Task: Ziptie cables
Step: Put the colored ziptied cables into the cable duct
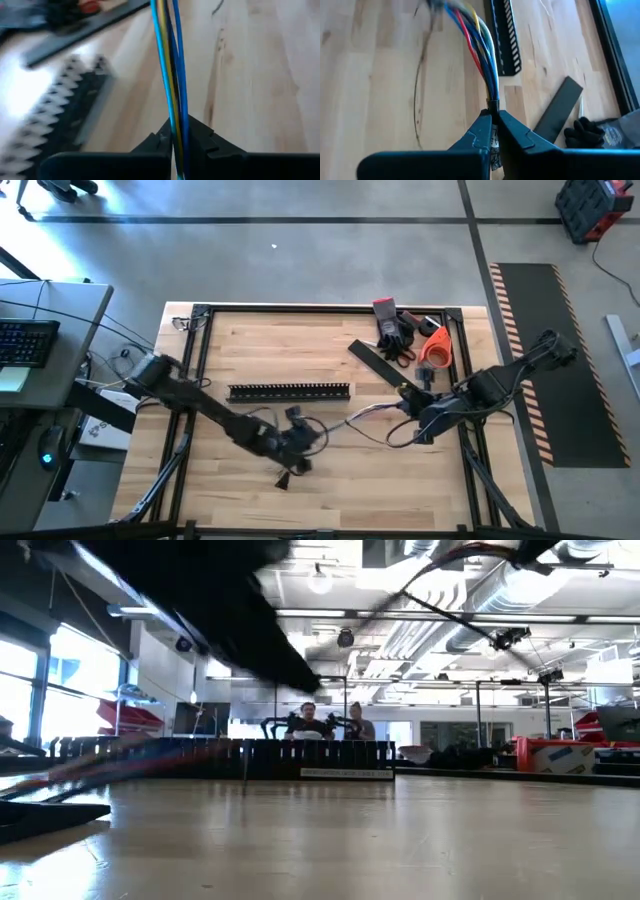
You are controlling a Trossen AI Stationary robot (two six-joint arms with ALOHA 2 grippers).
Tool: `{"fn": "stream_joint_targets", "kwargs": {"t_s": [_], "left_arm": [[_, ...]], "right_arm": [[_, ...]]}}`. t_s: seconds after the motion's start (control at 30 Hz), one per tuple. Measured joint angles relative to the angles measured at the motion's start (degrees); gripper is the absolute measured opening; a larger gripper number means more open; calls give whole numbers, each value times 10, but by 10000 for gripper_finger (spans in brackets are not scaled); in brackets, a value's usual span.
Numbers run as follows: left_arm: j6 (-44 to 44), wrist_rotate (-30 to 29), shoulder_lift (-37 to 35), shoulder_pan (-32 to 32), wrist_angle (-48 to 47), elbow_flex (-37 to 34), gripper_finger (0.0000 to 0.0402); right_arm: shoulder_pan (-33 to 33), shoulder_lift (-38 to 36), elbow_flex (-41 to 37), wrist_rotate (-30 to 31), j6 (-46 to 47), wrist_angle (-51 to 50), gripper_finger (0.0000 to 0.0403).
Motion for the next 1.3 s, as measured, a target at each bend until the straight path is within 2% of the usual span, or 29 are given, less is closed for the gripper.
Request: {"fn": "stream_joint_targets", "kwargs": {"t_s": [0.1, 0.17, 0.3, 0.43, 0.53, 0.63, 0.93, 1.0, 1.17, 1.23, 1.3], "left_arm": [[-40, -12, -95, -11, -161, 1, 1], [-71, 2, -159, -13, -274, 1, 0], [-142, 51, -267, -2, -507, 26, 0], [-186, 99, -333, 29, -680, 34, 0], [-198, 120, -348, 55, -752, 32, 0], [-192, 119, -347, 62, -725, 18, 0], [-160, 103, -288, 3, -460, -30, 0], [-149, 72, -266, -24, -410, -30, 0], [-85, -54, -212, -93, -279, -30, 1], [-76, -73, -190, -107, -228, -29, 6], [-63, -62, -166, -113, -191, -30, 23]], "right_arm": [[-15, 5, -17, 0, 0, 11, 0], [-31, 6, -37, 2, -8, 39, 0], [-73, 6, -97, -13, -64, 178, 0], [-125, 28, -155, -68, -137, 353, 0], [-158, 66, -168, -97, -177, 425, 0], [-171, 96, -144, -101, -206, 406, 0], [-126, 102, -8, -78, -222, 254, 0], [-110, 102, 27, -78, -226, 233, 0], [-71, 102, 112, -78, -236, 186, 0], [-57, 102, 145, -78, -237, 169, 0], [-43, 102, 171, -78, -237, 165, 0]]}}
